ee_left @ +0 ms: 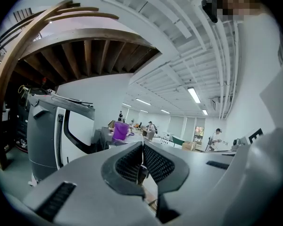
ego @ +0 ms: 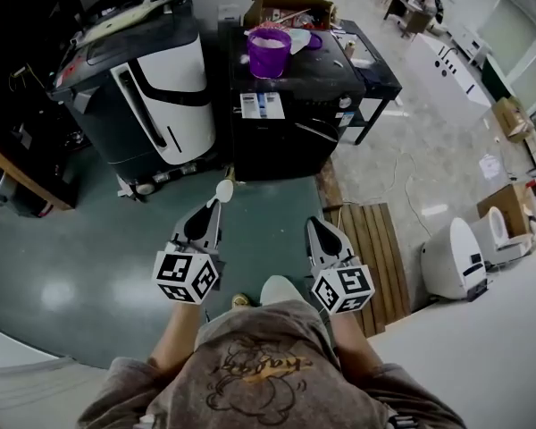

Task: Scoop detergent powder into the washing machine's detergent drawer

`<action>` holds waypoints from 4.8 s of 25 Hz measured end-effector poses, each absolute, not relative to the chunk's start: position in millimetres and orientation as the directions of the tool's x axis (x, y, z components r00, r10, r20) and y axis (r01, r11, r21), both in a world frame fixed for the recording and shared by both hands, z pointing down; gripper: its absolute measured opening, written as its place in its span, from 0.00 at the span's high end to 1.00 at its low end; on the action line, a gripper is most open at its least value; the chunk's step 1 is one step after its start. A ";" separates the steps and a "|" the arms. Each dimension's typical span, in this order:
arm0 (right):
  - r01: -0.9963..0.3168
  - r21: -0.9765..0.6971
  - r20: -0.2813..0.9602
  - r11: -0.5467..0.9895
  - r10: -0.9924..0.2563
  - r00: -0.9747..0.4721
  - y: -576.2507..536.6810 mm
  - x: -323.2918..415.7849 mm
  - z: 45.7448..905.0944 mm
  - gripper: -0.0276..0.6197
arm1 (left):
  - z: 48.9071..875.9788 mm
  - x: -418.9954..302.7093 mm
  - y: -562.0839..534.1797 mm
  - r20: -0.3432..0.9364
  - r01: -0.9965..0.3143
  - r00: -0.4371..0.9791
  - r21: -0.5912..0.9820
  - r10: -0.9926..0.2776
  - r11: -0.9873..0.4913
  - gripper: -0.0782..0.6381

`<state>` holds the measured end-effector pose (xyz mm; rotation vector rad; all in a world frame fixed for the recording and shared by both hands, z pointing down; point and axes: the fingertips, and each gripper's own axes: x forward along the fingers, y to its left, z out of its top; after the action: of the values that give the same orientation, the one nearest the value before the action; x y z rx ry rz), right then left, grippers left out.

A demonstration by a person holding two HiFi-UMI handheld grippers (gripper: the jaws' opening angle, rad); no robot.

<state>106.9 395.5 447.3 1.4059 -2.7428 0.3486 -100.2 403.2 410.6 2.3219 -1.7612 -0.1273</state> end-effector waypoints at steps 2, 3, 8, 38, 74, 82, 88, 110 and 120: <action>-0.814 -0.185 0.140 0.551 -0.805 -0.577 394.5 107.3 449.0 0.95 | 411.6 -100.5 401.0 0.065 -0.937 0.286 0.230 -0.956 -0.265 0.86; -0.816 -0.185 0.141 0.547 -0.807 -0.573 393.0 106.4 449.9 0.95 | 411.9 -101.4 398.9 0.064 -0.936 0.290 0.230 -0.955 -0.269 0.86; -0.824 -0.178 0.139 0.538 -0.815 -0.562 375.8 99.7 452.0 0.95 | 412.7 -106.5 380.2 0.057 -0.931 0.302 0.234 -0.952 -0.281 0.86; -0.794 -0.204 0.145 0.573 -0.784 -0.603 96.2 62.1 444.9 0.95 | 408.1 -139.9 113.9 0.079 -0.941 0.258 0.247 -0.963 -0.232 0.86; -0.838 -0.185 0.137 0.513 -0.831 -0.539 -140.6 39.9 435.9 0.95 | 381.2 -162.5 -136.9 0.025 -0.910 0.364 0.222 -0.931 -0.350 0.86; -0.879 -0.180 0.139 0.442 -0.873 -0.467 -166.9 28.6 434.0 0.95 | 381.1 -173.2 -184.0 0.013 -0.876 0.444 0.219 -0.896 -0.431 0.86; -0.886 -0.186 0.138 0.425 -0.882 -0.451 -180.8 24.3 434.2 0.95 | 381.1 -176.2 -205.2 0.023 -0.870 0.463 0.204 -0.886 -0.449 0.86; -0.853 -0.227 0.132 0.469 -0.853 -0.504 -217.3 43.7 445.4 0.95 | 389.9 -131.8 -275.7 0.233 -0.825 0.548 -0.012 -0.804 -0.565 0.86; -0.849 -0.240 0.137 0.470 -0.850 -0.509 -216.3 50.1 450.6 0.95 | 415.6 -105.0 -303.4 0.448 -0.684 0.583 -0.180 -0.678 -0.707 0.86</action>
<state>50.1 -216.3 450.6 1.5577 -2.6951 0.4387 -105.0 -303.4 415.6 2.7834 -1.1976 0.7801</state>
